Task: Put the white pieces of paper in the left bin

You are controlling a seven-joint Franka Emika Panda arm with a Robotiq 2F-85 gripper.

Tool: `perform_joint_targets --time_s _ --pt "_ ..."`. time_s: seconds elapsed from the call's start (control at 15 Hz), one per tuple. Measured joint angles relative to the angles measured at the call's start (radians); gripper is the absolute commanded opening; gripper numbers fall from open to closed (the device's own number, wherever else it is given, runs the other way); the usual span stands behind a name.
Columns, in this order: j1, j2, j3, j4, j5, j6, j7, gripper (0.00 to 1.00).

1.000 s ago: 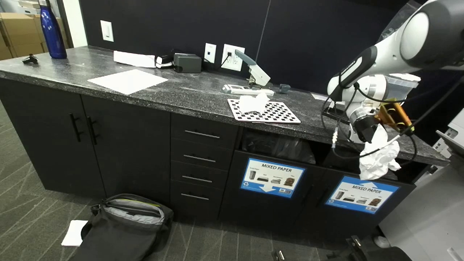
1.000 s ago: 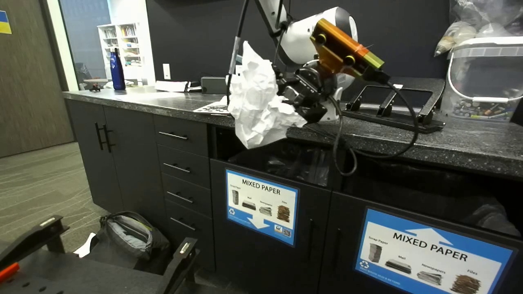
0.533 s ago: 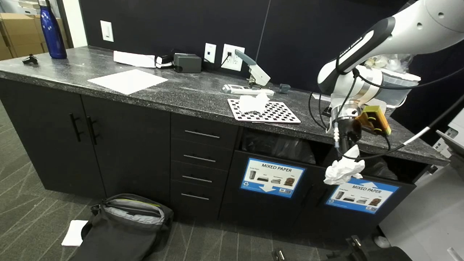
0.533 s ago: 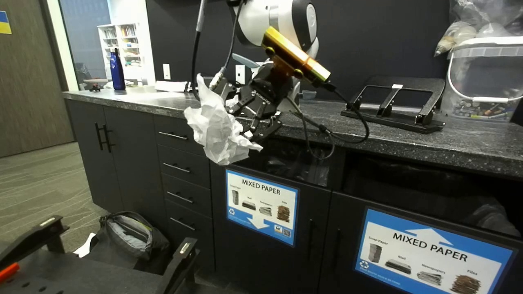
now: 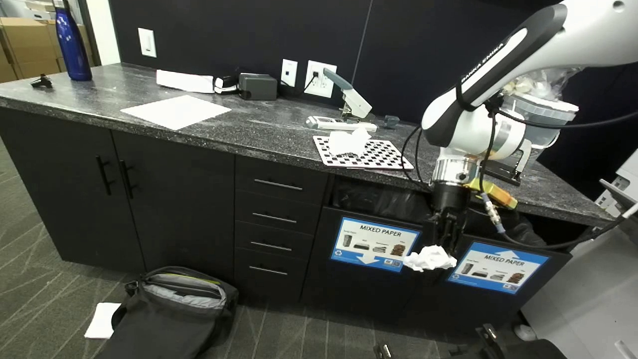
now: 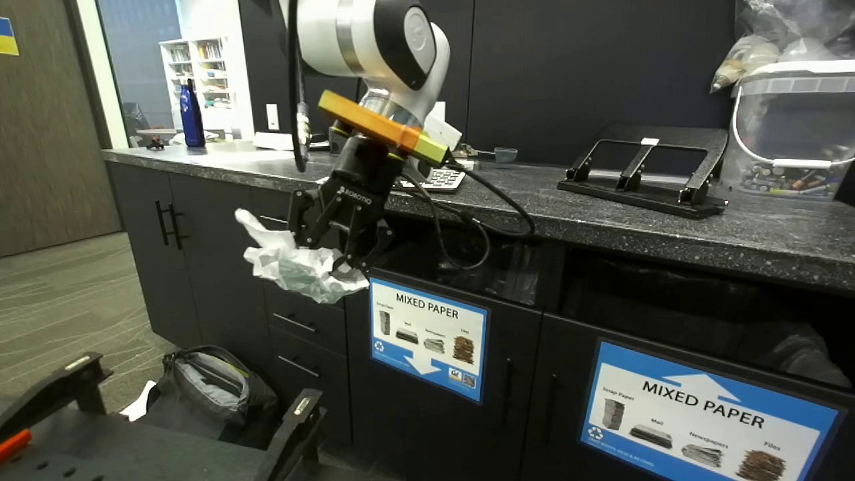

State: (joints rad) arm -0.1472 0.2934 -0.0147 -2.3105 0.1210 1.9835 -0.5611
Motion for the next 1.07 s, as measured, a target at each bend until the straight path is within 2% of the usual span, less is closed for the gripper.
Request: perform_joint_targets --time_s 0.27,0.53,0.8,1.07 --pt "0.026 -0.109 0.05 -0.234 0.146 0.309 0.012 0.08" --pt "0.068 -0.196 0.118 -0.448 0.383 0.628 -0.017 0.08" --pt "0.096 -0.173 0.188 -0.448 0.685 0.868 -0.119 0.08" --pt "0.077 -0.1 0.224 -0.327 0.938 1.05 -0.281 0.08"
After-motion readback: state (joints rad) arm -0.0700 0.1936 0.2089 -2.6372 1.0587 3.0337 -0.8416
